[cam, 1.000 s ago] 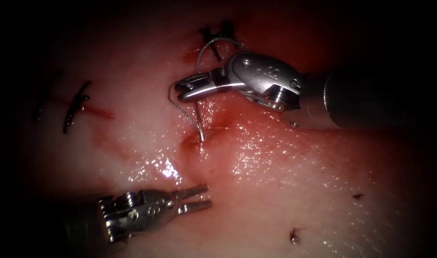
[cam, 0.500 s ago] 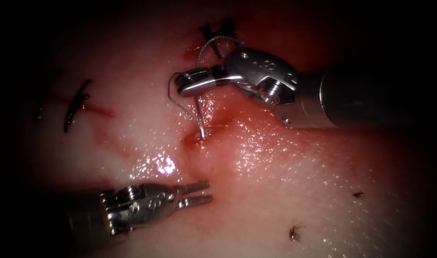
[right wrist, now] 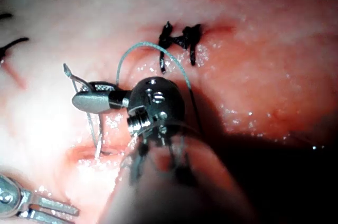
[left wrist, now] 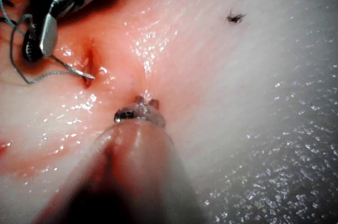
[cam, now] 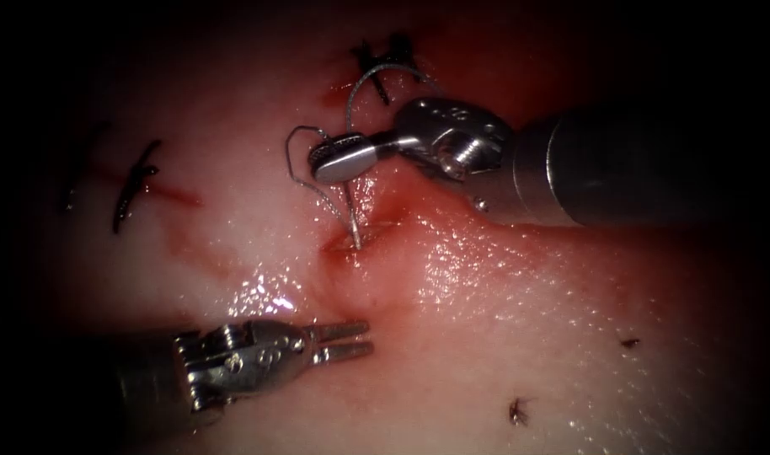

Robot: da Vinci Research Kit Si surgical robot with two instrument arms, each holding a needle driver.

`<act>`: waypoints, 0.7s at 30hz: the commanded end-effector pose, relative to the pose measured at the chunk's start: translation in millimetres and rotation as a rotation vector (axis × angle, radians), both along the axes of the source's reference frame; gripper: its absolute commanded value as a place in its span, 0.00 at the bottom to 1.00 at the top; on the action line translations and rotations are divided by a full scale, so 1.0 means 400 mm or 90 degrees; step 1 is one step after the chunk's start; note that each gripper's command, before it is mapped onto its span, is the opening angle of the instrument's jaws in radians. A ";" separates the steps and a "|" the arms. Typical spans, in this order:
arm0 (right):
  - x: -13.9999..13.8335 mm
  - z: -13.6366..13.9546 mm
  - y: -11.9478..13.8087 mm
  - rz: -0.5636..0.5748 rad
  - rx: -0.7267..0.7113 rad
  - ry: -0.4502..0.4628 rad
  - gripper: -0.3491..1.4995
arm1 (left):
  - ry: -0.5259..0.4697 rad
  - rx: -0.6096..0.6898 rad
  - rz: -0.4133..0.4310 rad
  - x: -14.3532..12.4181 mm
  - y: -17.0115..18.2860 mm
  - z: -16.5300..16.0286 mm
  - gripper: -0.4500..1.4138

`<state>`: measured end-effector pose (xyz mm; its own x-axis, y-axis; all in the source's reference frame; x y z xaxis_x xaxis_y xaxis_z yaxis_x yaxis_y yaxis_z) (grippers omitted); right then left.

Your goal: Wound Closure

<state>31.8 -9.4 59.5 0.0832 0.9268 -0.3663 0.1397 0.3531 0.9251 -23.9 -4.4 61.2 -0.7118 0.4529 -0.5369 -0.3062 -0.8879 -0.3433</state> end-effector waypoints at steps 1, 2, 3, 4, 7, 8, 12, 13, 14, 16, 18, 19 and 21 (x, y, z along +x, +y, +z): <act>0.0023 0.0011 -0.0035 -0.005 0.013 0.006 0.00 | -0.001 0.001 0.001 -0.0014 -0.0012 0.0016 0.36; 0.0025 0.0009 -0.0042 -0.007 0.017 0.010 0.00 | -0.001 0.001 0.001 -0.0014 -0.0011 0.0017 0.36; 0.0027 0.0001 -0.0057 -0.006 0.025 0.014 0.00 | -0.001 0.001 0.001 -0.0013 -0.0009 0.0018 0.36; 0.0029 -0.0007 -0.0066 -0.002 0.035 0.021 0.00 | -0.001 0.002 0.001 -0.0013 -0.0007 0.0019 0.36; 0.0030 -0.0018 -0.0082 -0.006 0.058 0.020 0.00 | -0.001 0.002 0.002 -0.0012 -0.0004 0.0020 0.36; 0.0026 -0.0032 -0.0110 -0.016 0.090 0.014 0.00 | 0.000 0.001 0.001 -0.0010 -0.0001 0.0019 0.36; 0.0013 -0.0046 -0.0147 -0.027 0.112 -0.001 0.00 | 0.000 0.002 0.001 -0.0009 0.0003 0.0016 0.35; 0.0002 -0.0046 -0.0168 -0.040 0.120 -0.019 0.00 | 0.001 0.003 0.000 -0.0009 0.0007 0.0010 0.35; -0.0002 -0.0044 -0.0178 -0.043 0.125 -0.027 0.00 | 0.003 0.003 -0.001 -0.0009 0.0008 0.0007 0.35; -0.0010 -0.0034 -0.0200 -0.048 0.135 -0.040 0.00 | 0.004 0.004 -0.002 -0.0009 0.0011 0.0000 0.35; -0.0013 -0.0029 -0.0211 -0.053 0.142 -0.045 0.00 | 0.005 0.005 -0.003 -0.0010 0.0013 -0.0004 0.35; -0.0019 -0.0018 -0.0233 -0.058 0.150 -0.054 0.00 | 0.006 0.005 -0.007 -0.0012 0.0018 -0.0016 0.35; -0.0021 -0.0014 -0.0241 -0.060 0.151 -0.057 0.00 | 0.005 0.004 -0.010 -0.0013 0.0021 -0.0022 0.35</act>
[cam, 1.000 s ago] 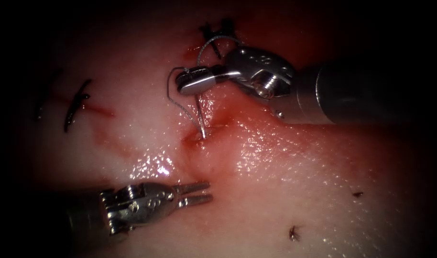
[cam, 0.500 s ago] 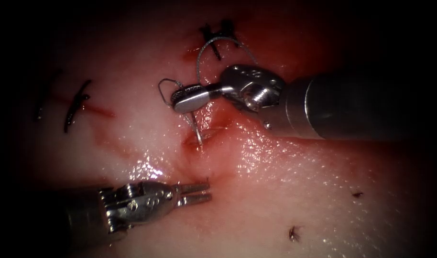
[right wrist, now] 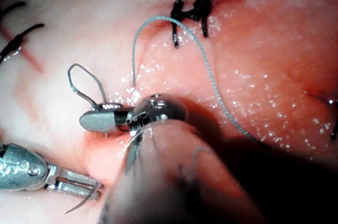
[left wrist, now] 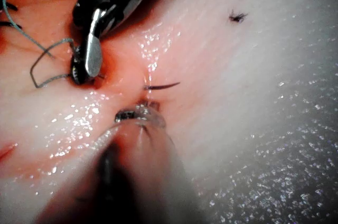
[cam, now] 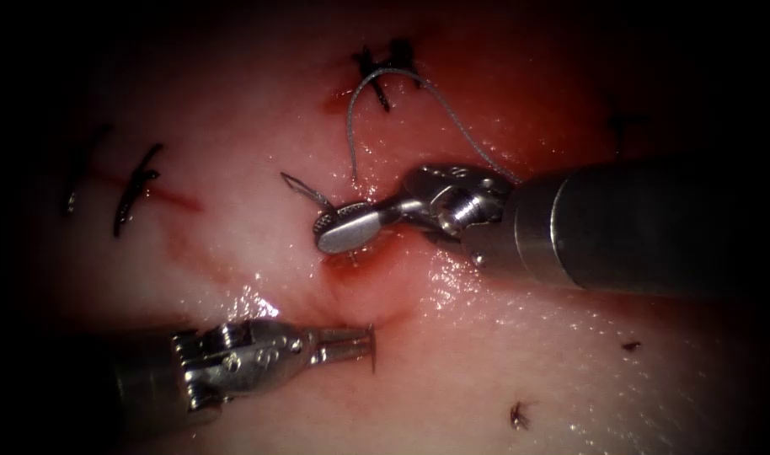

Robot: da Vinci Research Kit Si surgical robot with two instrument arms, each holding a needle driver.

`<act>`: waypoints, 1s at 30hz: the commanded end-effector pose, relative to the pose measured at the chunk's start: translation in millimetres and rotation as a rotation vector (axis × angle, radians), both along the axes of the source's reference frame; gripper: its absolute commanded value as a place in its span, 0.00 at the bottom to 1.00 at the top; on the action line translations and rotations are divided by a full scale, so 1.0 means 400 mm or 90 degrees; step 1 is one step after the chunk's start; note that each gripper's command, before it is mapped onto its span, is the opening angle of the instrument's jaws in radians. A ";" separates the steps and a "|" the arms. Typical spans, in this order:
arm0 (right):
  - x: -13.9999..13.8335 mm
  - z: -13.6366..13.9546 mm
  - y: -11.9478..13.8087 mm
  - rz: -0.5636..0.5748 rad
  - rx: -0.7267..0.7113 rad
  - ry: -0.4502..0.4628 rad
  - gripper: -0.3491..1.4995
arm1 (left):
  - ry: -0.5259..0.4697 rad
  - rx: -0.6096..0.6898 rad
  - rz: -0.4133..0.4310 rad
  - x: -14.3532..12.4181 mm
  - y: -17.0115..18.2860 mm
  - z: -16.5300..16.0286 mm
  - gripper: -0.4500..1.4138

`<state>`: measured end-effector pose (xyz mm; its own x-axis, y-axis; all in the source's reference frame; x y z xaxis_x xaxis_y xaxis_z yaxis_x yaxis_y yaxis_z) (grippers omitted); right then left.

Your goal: Wound Closure

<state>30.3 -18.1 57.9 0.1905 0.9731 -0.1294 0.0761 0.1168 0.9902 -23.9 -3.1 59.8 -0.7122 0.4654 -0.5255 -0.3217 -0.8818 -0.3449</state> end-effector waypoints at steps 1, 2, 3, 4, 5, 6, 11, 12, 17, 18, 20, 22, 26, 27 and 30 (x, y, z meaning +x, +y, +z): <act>0.0009 0.0033 -0.0039 -0.005 0.015 -0.006 0.00 | -0.003 -0.001 -0.014 -0.0013 -0.0005 -0.0002 0.35; 0.0005 0.0035 -0.0044 -0.004 0.017 -0.009 0.00 | -0.005 -0.004 -0.014 -0.0013 -0.0002 -0.0008 0.35; -0.0004 0.0038 -0.0049 -0.002 0.023 -0.013 0.00 | -0.004 -0.011 -0.015 -0.0012 0.0004 -0.0020 0.35; -0.0004 0.0038 -0.0049 -0.002 0.023 -0.013 0.00 | -0.004 -0.011 -0.015 -0.0012 0.0004 -0.0020 0.35; -0.0010 0.0039 -0.0049 -0.002 0.026 -0.015 0.00 | -0.005 -0.018 -0.015 -0.0012 0.0006 -0.0028 0.35; -0.0014 0.0038 -0.0048 -0.004 0.026 -0.016 0.00 | -0.009 -0.025 -0.015 -0.0012 0.0007 -0.0036 0.35; -0.0055 0.0026 0.0001 0.068 -0.039 -0.031 0.71 | -0.037 -0.100 0.017 -0.0019 -0.0004 -0.0081 0.42; -0.0055 0.0026 0.0001 0.068 -0.039 -0.031 0.71 | -0.037 -0.100 0.017 -0.0019 -0.0004 -0.0081 0.42; -0.0188 0.0013 0.0135 0.129 -0.164 -0.071 0.80 | -0.110 -0.202 0.051 -0.0031 0.0018 -0.0133 0.49; -0.0224 0.0010 0.0170 0.157 -0.184 -0.082 0.88 | -0.117 -0.220 0.045 -0.0043 0.0032 -0.0139 0.52; -0.0237 0.0009 0.0180 0.172 -0.181 -0.086 0.92 | -0.120 -0.229 0.044 -0.0048 0.0037 -0.0141 0.53; -0.0271 0.0006 0.0191 0.199 -0.184 -0.099 0.92 | -0.128 -0.236 0.047 -0.0066 0.0049 -0.0145 0.54; -0.0300 0.0008 0.0180 0.191 -0.188 -0.092 0.88 | -0.145 -0.235 0.051 -0.0104 0.0075 -0.0140 0.51; -0.0300 0.0008 0.0171 0.194 -0.188 -0.090 0.90 | -0.153 -0.235 0.053 -0.0115 0.0078 -0.0132 0.47; -0.0292 0.0008 0.0148 0.194 -0.191 -0.083 0.92 | -0.171 -0.225 0.079 -0.0133 0.0078 -0.0106 0.45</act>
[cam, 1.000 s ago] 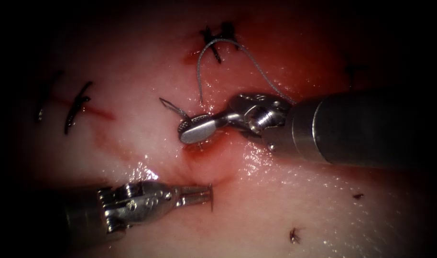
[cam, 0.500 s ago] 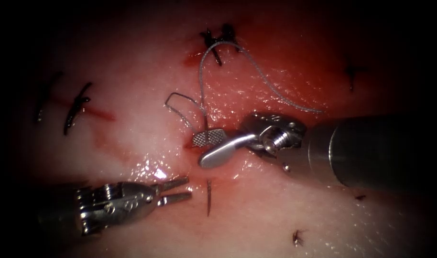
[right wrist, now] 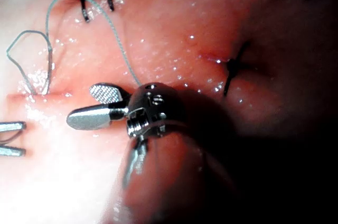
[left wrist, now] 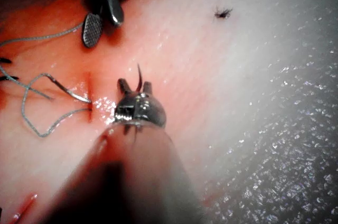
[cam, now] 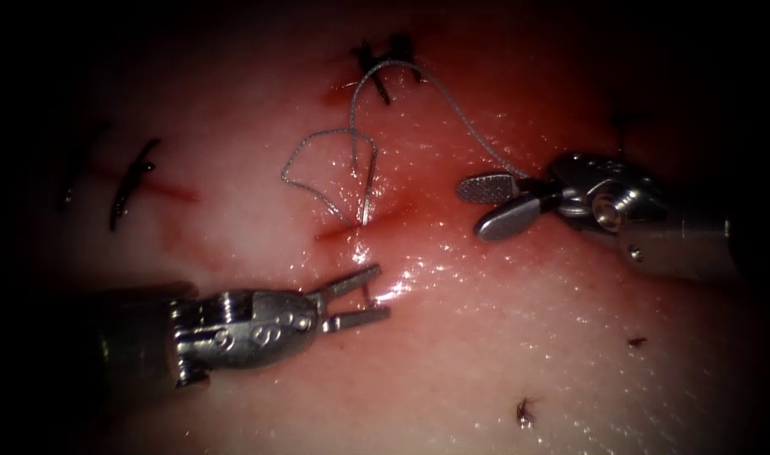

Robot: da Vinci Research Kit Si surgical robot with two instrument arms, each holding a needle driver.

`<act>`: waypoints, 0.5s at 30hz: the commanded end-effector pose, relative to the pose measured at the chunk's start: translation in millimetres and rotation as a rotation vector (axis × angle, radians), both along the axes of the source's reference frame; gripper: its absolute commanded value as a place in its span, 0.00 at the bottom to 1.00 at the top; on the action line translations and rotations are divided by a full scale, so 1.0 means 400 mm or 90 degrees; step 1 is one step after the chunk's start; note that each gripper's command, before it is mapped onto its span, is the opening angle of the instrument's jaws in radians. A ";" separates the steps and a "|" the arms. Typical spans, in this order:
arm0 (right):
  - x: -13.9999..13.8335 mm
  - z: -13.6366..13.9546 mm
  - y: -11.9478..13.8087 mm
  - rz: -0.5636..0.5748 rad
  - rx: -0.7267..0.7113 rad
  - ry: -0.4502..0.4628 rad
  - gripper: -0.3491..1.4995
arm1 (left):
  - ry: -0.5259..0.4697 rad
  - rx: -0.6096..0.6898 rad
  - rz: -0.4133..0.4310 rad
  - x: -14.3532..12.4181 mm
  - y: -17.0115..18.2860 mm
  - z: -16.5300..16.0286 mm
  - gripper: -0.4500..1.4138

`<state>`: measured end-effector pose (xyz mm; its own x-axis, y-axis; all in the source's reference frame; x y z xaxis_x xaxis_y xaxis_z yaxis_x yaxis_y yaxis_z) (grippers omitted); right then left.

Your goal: Wound Closure

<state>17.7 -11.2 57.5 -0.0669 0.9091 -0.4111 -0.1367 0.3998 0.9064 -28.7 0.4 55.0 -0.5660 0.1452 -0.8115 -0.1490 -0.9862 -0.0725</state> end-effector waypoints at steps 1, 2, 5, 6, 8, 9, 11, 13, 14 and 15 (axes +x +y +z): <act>0.0023 0.0018 -0.0022 -0.003 0.001 0.003 0.92 | 0.001 0.001 0.001 -0.0014 -0.0010 0.0015 0.45; 0.0025 0.0019 -0.0028 -0.005 0.000 0.006 0.92 | 0.005 0.006 0.013 -0.0016 -0.0009 0.0022 0.44; 0.0031 0.0022 -0.0053 -0.014 -0.024 0.014 0.89 | 0.012 0.018 0.051 -0.0016 0.0004 0.0044 0.40; 0.0033 0.0024 -0.0063 -0.017 -0.053 0.014 0.87 | 0.007 0.018 0.056 -0.0015 0.0012 0.0047 0.39; 0.0041 0.0027 -0.0083 -0.031 -0.149 0.024 0.75 | -0.007 0.043 0.052 -0.0011 0.0022 0.0050 0.32; 0.0045 0.0028 -0.0089 -0.040 -0.191 0.021 0.75 | -0.011 0.059 0.045 -0.0011 0.0024 0.0049 0.28; 0.0065 0.0026 -0.0102 -0.069 -0.285 -0.025 0.87 | -0.034 0.139 0.017 -0.0011 0.0034 0.0038 0.07; 0.0072 0.0025 -0.0117 -0.097 -0.290 -0.042 0.82 | -0.046 0.191 -0.002 -0.0008 0.0044 0.0029 0.00; 0.0077 0.0025 -0.0133 -0.111 -0.296 -0.033 0.77 | -0.059 0.242 -0.023 -0.0005 0.0053 0.0018 0.00; 0.0081 0.0027 -0.0145 -0.116 -0.299 -0.029 0.77 | -0.074 0.269 -0.039 -0.0003 0.0058 0.0010 0.00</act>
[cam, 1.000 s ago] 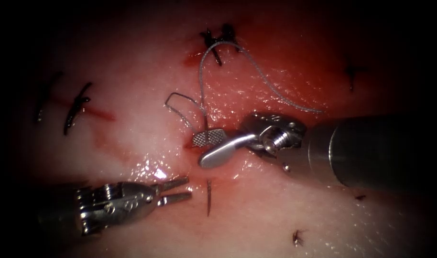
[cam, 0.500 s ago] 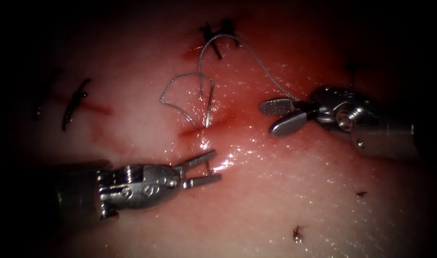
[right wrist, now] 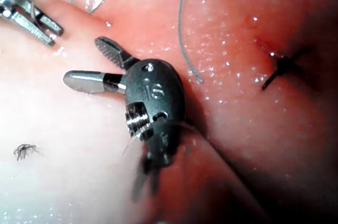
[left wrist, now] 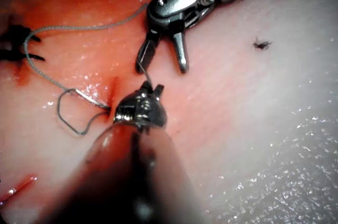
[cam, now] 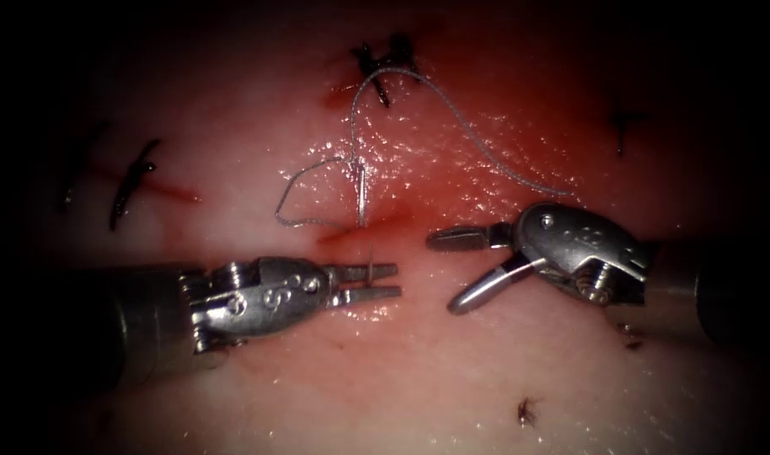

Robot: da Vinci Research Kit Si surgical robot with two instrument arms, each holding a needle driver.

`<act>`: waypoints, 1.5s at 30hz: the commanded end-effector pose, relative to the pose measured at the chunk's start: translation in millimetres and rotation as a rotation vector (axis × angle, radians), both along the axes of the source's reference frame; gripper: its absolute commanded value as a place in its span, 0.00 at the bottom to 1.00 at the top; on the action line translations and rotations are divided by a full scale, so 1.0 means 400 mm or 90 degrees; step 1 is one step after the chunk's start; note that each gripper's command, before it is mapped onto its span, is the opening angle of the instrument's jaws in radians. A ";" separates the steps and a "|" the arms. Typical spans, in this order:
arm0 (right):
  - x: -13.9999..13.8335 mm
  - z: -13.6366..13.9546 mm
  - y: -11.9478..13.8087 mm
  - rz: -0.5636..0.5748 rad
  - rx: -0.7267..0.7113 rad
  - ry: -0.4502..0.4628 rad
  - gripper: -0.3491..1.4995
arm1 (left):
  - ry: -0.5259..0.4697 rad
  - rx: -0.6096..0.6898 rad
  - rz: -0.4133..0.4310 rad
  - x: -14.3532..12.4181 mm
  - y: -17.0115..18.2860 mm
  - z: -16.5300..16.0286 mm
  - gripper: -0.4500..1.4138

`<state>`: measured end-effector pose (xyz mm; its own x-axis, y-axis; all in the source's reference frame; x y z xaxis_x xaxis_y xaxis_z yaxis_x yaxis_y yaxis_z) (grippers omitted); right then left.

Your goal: Wound Closure

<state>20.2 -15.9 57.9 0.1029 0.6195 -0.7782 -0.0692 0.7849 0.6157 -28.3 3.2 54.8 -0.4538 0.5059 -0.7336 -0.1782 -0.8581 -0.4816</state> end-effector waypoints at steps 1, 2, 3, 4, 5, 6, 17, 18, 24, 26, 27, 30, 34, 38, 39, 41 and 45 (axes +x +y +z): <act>0.0022 0.0019 -0.0039 -0.005 0.000 0.004 0.76 | -0.010 0.027 -0.010 -0.0012 -0.0009 0.0008 0.00; 0.0025 0.0021 -0.0050 -0.009 -0.002 0.008 0.75 | -0.016 0.050 -0.020 -0.0011 -0.0007 0.0001 0.00; 0.0033 0.0029 -0.0077 -0.021 -0.008 0.019 0.72 | -0.024 0.103 -0.040 -0.0011 -0.0006 -0.0017 0.00; 0.0037 0.0032 -0.0086 -0.022 -0.010 0.021 0.72 | -0.026 0.125 -0.049 -0.0012 -0.0006 -0.0025 0.00; 0.0037 0.0032 -0.0086 -0.022 -0.010 0.021 0.72 | -0.026 0.125 -0.049 -0.0012 -0.0006 -0.0025 0.00; 0.0047 0.0039 -0.0105 -0.025 -0.004 0.023 0.70 | -0.037 0.173 -0.065 -0.0016 -0.0008 -0.0044 0.00; 0.0090 0.0041 -0.0113 -0.040 -0.004 0.024 0.69 | -0.153 0.377 -0.073 -0.0007 -0.0056 -0.0192 0.00; 0.0092 0.0041 -0.0114 -0.040 -0.004 0.025 0.69 | -0.157 0.385 -0.073 -0.0005 -0.0062 -0.0203 0.00; 0.0098 0.0040 -0.0114 -0.042 -0.004 0.027 0.67 | -0.186 0.390 -0.063 0.0002 -0.0098 -0.0270 0.00; 0.0102 0.0038 -0.0114 -0.041 -0.003 0.027 0.67 | -0.203 0.361 -0.053 0.0007 -0.0102 -0.0296 0.00; 0.0105 0.0035 -0.0115 -0.041 -0.010 0.027 0.67 | -0.208 0.339 -0.054 0.0012 -0.0103 -0.0312 0.00; 0.0118 0.0022 -0.0121 -0.039 -0.049 0.029 0.68 | -0.207 0.304 -0.059 0.0039 -0.0111 -0.0359 0.00; 0.0145 -0.0015 -0.0118 -0.023 -0.120 0.016 0.67 | -0.213 0.270 -0.060 0.0095 -0.0144 -0.0430 0.00; 0.0173 -0.0048 -0.0105 -0.038 -0.209 -0.036 0.63 | -0.210 0.239 -0.060 0.0128 -0.0166 -0.0479 0.00; 0.0180 -0.0053 -0.0104 -0.044 -0.222 -0.047 0.63 | -0.209 0.232 -0.059 0.0133 -0.0168 -0.0487 0.00; 0.0201 -0.0061 -0.0109 -0.055 -0.236 -0.062 0.62 | -0.210 0.216 -0.056 0.0147 -0.0175 -0.0510 0.00; 0.0237 -0.0069 -0.0120 -0.073 -0.258 -0.092 0.59 | -0.220 0.190 -0.061 0.0174 -0.0180 -0.0550 0.00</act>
